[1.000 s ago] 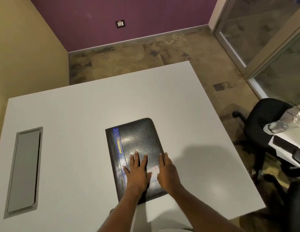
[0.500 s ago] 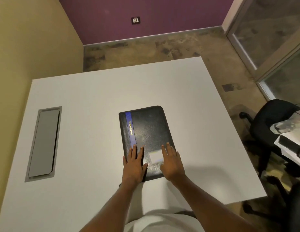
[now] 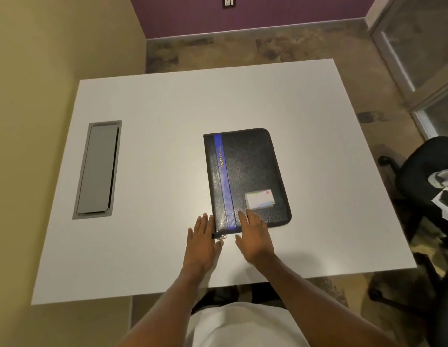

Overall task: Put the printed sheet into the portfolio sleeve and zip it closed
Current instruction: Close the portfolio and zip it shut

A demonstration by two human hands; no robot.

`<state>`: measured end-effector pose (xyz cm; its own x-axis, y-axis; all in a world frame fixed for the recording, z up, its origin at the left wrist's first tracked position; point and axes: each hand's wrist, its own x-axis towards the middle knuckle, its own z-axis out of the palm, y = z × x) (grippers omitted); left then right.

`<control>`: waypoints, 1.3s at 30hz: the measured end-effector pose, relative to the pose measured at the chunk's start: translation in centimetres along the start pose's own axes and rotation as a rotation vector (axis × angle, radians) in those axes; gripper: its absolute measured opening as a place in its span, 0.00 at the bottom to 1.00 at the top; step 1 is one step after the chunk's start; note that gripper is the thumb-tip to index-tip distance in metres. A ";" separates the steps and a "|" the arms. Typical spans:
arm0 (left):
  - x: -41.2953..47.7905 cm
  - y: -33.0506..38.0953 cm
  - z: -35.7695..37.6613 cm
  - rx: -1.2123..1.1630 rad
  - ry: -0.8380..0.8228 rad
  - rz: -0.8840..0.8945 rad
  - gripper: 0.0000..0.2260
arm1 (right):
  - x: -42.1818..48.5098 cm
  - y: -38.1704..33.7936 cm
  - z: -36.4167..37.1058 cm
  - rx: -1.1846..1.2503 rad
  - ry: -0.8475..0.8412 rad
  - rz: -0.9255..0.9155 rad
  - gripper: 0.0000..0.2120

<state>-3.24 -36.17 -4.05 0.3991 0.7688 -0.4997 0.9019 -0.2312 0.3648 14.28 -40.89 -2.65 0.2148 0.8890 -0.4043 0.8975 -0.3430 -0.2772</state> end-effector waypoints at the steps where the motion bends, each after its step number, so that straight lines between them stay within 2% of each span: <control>1: -0.3 -0.3 0.1 0.002 -0.005 0.000 0.35 | -0.2 -0.4 0.2 0.003 0.012 -0.002 0.31; 3: -0.9 -0.9 0.2 0.018 0.013 0.008 0.32 | -0.6 -1.4 0.6 0.003 0.030 -0.018 0.22; 5: -1.3 -1.3 0.2 0.030 0.052 0.026 0.25 | -0.8 -2.2 1.1 0.007 0.015 -0.023 0.17; 9: -1.2 -1.7 0.2 0.066 0.094 0.045 0.15 | -0.9 -3.8 2.4 0.139 -0.084 0.084 0.17; 13: -0.6 -1.6 0.5 0.015 0.122 0.019 0.11 | -1.1 -4.8 3.8 0.212 -0.089 0.135 0.16; 21: 0.1 -0.2 0.6 -0.268 0.151 -0.179 0.08 | -2.2 -5.9 5.1 0.326 0.161 0.211 0.11; 23: 0.1 -0.1 0.6 -0.295 0.156 -0.190 0.09 | -2.2 -6.2 5.2 0.373 0.221 0.245 0.07; 26: 0.1 -0.3 0.3 -0.211 0.154 -0.156 0.10 | -2.3 -6.3 5.4 0.393 0.273 0.291 0.06; 30: 0.5 -0.5 -0.5 0.041 0.146 -0.048 0.11 | -2.4 -6.2 5.2 0.342 0.301 0.303 0.05; 33: 0.8 -0.4 -1.1 0.168 0.133 0.002 0.11 | -2.3 -5.9 4.9 0.215 0.312 0.283 0.02; 39: 0.7 -0.2 -1.4 0.271 0.110 0.023 0.12 | -2.5 -2.8 3.9 -0.064 0.357 0.325 0.06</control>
<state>-3.37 -34.70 -3.36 0.4129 0.8181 -0.4004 0.9100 -0.3886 0.1443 9.72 -43.31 -4.30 0.5969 0.7911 -0.1337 0.7814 -0.6110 -0.1271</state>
